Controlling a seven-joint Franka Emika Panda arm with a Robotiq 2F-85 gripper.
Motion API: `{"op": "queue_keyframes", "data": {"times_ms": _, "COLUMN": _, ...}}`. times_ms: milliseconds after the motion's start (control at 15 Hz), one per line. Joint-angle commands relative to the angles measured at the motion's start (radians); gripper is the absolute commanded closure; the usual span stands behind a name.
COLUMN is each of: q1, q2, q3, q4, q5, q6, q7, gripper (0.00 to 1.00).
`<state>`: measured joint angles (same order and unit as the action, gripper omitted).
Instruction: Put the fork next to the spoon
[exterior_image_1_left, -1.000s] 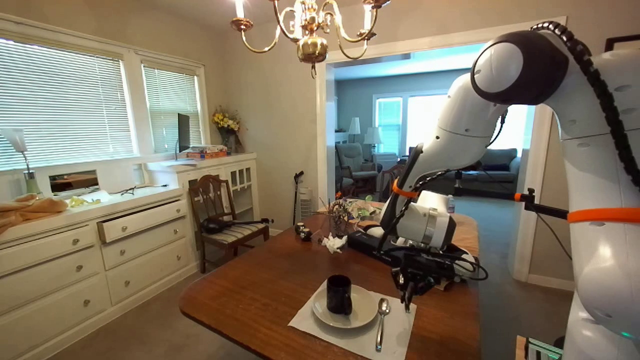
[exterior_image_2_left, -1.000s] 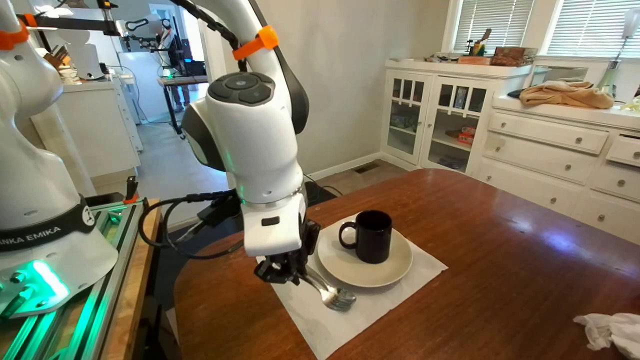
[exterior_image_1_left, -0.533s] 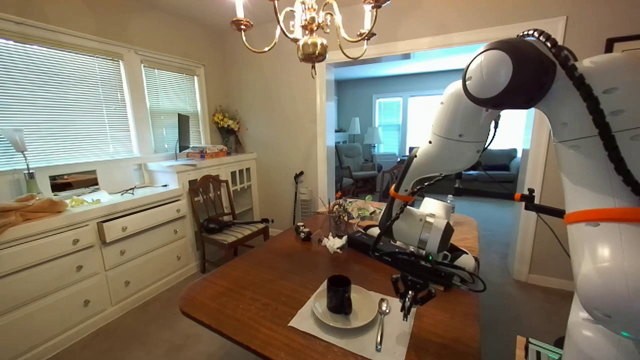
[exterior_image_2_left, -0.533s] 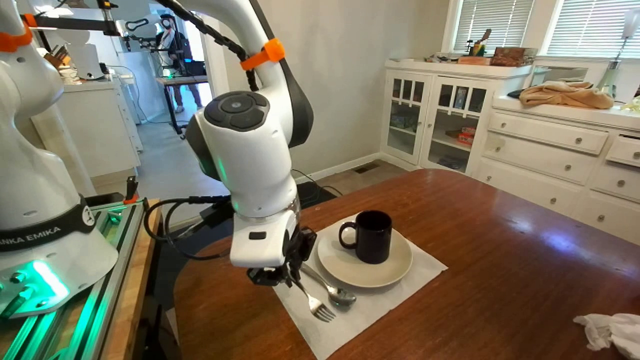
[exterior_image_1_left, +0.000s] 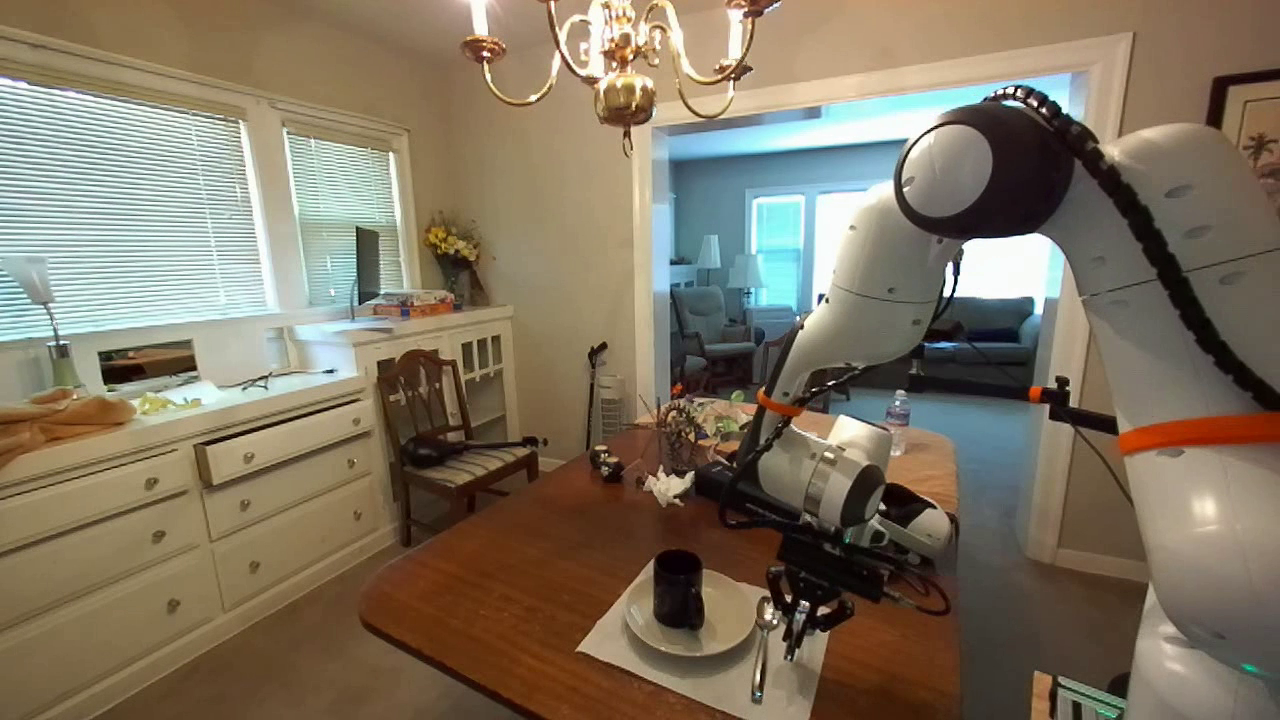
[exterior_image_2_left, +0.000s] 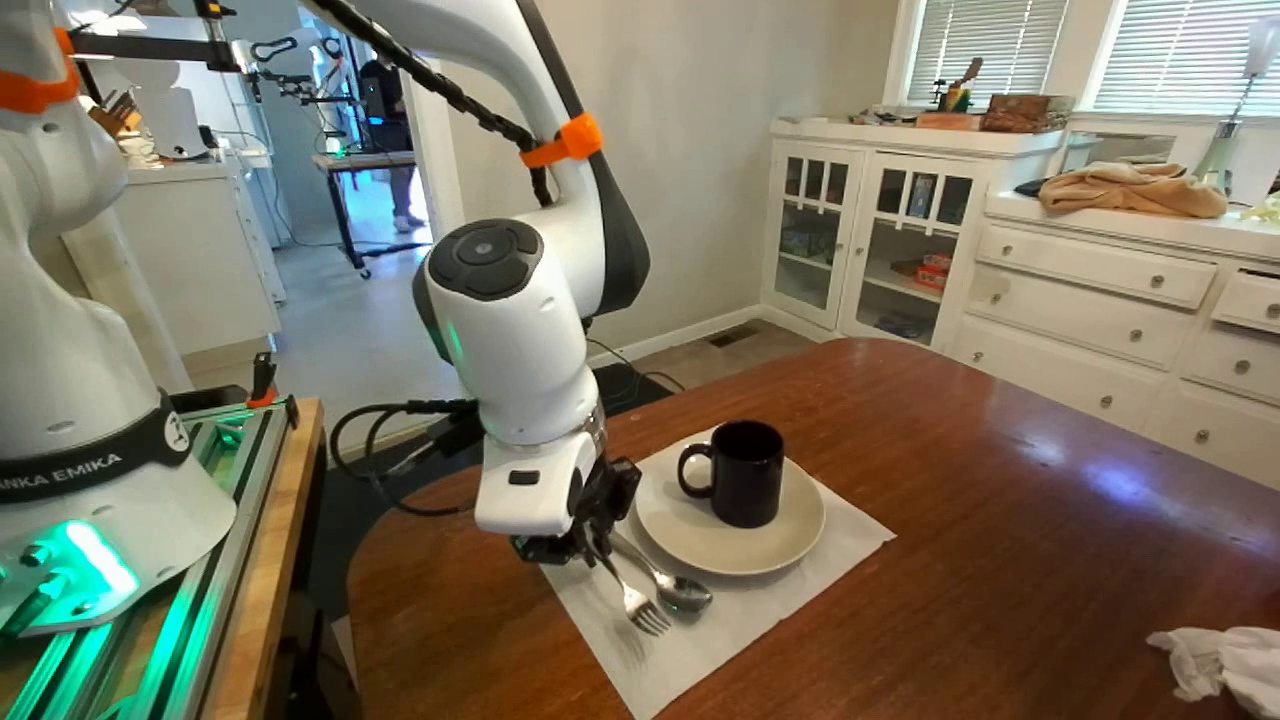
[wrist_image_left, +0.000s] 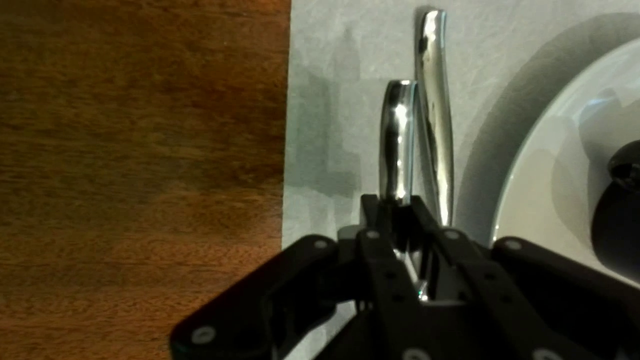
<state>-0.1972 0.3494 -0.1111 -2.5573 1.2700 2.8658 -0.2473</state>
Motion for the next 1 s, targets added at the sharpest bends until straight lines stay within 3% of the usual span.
{"op": "queue_keyframes", "data": {"times_ms": 0, "q1": -0.015, "q2": 0.083, "q3": 0.033, "q4": 0.065, "q5": 0.124, "q6": 0.055, "q7": -0.090, "gripper": 0.96}}
{"op": "queue_keyframes", "data": {"times_ms": 533, "q1": -0.008, "q2": 0.154, "q3": 0.042, "q4": 0.105, "q5": 0.260, "q6": 0.079, "q7": -0.201, "gripper": 0.96}}
{"op": "queue_keyframes", "data": {"times_ms": 600, "q1": -0.009, "q2": 0.149, "q3": 0.044, "q4": 0.107, "q5": 0.285, "q6": 0.086, "q7": -0.232, "gripper": 0.59}}
{"op": "queue_keyframes", "data": {"times_ms": 667, "q1": -0.006, "q2": 0.146, "q3": 0.041, "q4": 0.101, "q5": 0.283, "q6": 0.085, "q7": -0.249, "gripper": 0.58}}
{"op": "queue_keyframes", "data": {"times_ms": 933, "q1": 0.014, "q2": 0.087, "q3": 0.040, "q4": 0.060, "q5": 0.303, "q6": 0.127, "q7": -0.358, "gripper": 0.30}}
